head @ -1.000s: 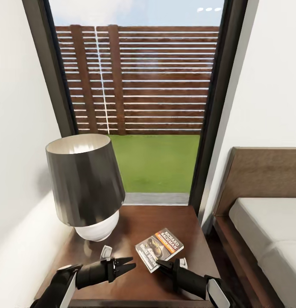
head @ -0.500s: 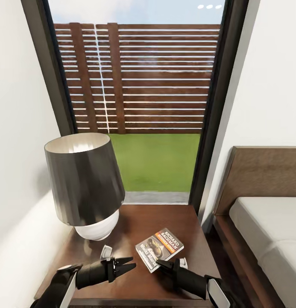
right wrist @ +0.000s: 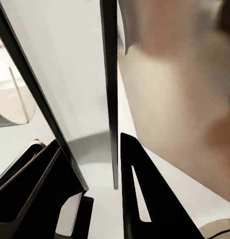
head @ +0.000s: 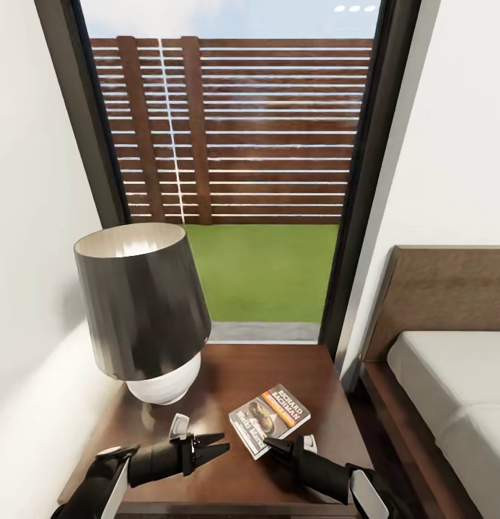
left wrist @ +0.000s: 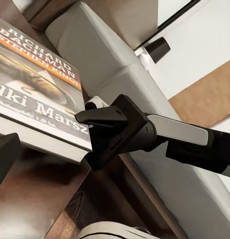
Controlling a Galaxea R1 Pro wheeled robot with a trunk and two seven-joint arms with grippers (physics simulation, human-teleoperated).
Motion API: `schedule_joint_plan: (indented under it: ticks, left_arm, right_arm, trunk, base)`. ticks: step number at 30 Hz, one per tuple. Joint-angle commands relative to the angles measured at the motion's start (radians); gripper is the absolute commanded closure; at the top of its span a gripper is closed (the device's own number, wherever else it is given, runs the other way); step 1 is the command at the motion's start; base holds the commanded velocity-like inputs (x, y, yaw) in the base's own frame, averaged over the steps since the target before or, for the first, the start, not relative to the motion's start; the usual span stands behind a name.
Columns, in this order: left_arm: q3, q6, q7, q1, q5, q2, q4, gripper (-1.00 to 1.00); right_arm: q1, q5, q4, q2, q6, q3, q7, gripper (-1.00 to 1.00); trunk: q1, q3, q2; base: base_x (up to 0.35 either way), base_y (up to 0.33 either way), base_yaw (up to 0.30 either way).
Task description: In the bedroom, move the book from the bed onto either nightstand, and place the two sandals side by side next to the bed.
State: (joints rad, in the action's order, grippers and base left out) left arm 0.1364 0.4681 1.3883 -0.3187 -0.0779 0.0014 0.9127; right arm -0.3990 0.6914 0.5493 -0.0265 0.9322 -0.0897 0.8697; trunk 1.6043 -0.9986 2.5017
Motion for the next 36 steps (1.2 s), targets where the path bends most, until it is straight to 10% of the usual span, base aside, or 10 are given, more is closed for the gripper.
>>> schedule_joint_plan:
  ticks: [1,36]
  left_arm:
    - [0.0,0.011,0.003,0.0,-0.002,0.0,0.0,-1.0]
    - [0.0,0.011,0.003,0.0,-0.002,0.0,0.0,-1.0]
  right_arm:
    - [0.0,-0.006,0.0,-0.001,0.004,-0.005,0.004,1.0]
    - [0.0,-0.006,0.0,-0.001,0.004,-0.005,0.005,1.0]
  trunk:
    - [0.0,-0.001,0.0]
    - [0.0,-0.001,0.0]
  base:
    - [0.0,0.0,0.0]
    - [0.0,0.0,0.0]
